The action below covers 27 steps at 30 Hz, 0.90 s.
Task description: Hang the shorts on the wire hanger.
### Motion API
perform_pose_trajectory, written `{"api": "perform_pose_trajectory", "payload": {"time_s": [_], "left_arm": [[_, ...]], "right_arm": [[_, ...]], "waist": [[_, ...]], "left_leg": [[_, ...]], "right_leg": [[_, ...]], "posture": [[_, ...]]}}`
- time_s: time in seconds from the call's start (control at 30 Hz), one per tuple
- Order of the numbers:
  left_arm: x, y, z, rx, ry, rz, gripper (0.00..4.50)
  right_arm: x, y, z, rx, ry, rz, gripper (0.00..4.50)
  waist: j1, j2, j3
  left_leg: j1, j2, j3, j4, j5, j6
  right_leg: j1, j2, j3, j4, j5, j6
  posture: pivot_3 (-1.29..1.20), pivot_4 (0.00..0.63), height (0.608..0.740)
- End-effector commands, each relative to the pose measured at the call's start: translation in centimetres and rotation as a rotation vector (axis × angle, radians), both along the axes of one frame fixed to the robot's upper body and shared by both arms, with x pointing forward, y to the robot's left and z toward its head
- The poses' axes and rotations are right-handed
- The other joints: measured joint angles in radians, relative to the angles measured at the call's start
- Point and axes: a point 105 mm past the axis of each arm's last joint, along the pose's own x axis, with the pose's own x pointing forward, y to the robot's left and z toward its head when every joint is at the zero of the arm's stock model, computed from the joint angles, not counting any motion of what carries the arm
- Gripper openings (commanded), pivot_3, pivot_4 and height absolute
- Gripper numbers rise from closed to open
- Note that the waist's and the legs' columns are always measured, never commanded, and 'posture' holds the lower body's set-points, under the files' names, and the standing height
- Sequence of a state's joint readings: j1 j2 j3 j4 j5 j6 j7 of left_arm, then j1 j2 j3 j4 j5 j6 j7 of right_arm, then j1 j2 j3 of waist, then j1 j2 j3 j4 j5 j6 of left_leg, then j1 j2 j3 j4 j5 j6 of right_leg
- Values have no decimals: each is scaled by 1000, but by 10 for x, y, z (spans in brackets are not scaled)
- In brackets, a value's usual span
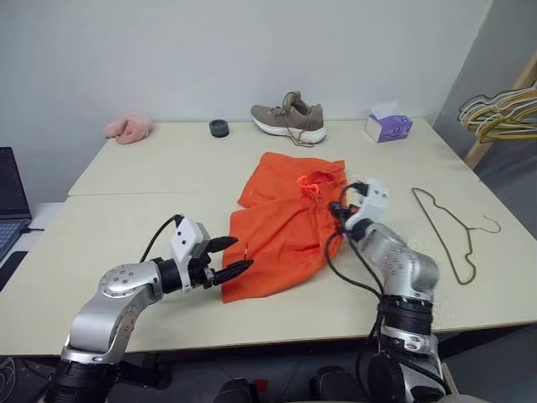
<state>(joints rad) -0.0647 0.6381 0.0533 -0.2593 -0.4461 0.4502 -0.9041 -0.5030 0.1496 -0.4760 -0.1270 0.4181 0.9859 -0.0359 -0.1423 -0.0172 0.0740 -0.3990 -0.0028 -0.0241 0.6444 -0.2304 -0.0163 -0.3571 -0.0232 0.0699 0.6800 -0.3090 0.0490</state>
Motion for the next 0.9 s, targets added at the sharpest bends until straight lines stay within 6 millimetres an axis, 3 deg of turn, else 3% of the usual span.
{"api": "perform_pose_trajectory", "payload": {"time_s": [0.03,0.23,0.33,0.5,0.7,0.83,0.9], "left_arm": [[2,-2,6,2,-35,-10,3459],[1,-1,4,6,-29,-20,3459],[0,-2,2,14,-25,-36,3459],[-9,-7,-2,4,19,-96,3459],[-24,-17,-10,18,63,-185,3459],[-36,-30,-17,40,78,-266,3459],[-40,-34,-21,51,89,-296,3459]], "right_arm": [[-11,-5,-1,204,40,-80,30],[-23,-2,-8,293,98,-43,30],[-29,9,-9,292,116,14,719],[-32,11,-8,262,109,33,2440],[-40,6,27,-220,-176,244,4468],[-50,-3,37,-599,-373,413,4492],[-52,-11,38,-692,-419,443,4492]], "waist": [[-2,1,1],[-25,6,3],[-28,6,3],[-28,6,4],[-28,9,6],[-22,8,6],[-21,7,6]], "left_leg": [[0,0,0,0,0,0],[0,1,1,-1,0,0],[0,1,2,-2,0,0],[-1,1,2,-2,0,0],[-1,1,4,-3,0,0],[-1,1,5,-3,0,0],[-1,1,5,-4,0,0]], "right_leg": [[0,0,0,0,0,0],[-1,2,1,0,0,0],[-1,2,2,0,0,0],[-1,2,2,-1,-1,0],[-3,2,2,-2,-4,2],[-2,1,2,-4,-4,3],[-2,1,2,-5,-5,3]], "posture": [[-145,40,740],[-150,43,740],[-150,43,740],[-150,43,740],[-150,43,740],[-150,43,740],[-156,44,740]]}}
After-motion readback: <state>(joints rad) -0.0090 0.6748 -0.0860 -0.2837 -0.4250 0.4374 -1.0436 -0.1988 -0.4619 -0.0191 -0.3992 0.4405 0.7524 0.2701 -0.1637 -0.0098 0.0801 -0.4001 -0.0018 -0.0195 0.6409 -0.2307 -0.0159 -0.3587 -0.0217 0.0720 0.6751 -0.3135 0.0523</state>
